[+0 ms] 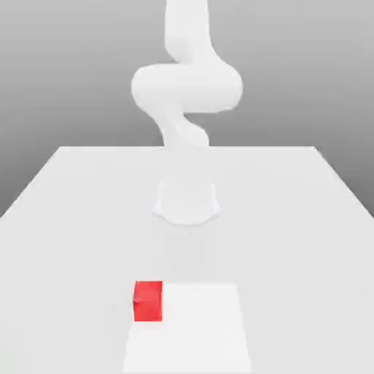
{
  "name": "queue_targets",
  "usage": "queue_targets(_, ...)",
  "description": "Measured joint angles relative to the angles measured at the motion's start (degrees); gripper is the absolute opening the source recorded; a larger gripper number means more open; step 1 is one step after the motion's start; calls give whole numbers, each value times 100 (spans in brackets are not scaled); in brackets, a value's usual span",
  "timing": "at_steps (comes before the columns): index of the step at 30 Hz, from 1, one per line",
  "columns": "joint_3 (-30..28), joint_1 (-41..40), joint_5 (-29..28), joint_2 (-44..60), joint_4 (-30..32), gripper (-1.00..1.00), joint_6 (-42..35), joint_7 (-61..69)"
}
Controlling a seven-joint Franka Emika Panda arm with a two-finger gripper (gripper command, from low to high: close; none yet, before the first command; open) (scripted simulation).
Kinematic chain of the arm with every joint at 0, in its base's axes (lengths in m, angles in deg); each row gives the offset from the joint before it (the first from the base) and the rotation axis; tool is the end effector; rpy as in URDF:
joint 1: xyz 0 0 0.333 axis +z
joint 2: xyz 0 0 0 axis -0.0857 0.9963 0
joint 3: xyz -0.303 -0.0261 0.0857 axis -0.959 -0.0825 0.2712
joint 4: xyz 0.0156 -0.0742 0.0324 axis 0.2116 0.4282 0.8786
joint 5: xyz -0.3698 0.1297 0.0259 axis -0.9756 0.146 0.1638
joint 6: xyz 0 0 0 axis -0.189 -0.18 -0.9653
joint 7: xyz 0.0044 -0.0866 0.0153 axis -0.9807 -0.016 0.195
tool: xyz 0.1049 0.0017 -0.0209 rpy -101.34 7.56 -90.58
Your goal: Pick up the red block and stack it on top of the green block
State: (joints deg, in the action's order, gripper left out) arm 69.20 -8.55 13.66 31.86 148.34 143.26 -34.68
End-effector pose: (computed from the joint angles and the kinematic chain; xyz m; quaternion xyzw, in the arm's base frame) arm 0.3713 0.0052 0.6749 -0.8367 0.4107 -0.3384 0.1293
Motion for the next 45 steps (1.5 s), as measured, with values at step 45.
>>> queue_targets(45,995,-2240,-823,5264,2369,0,3434,-7844)
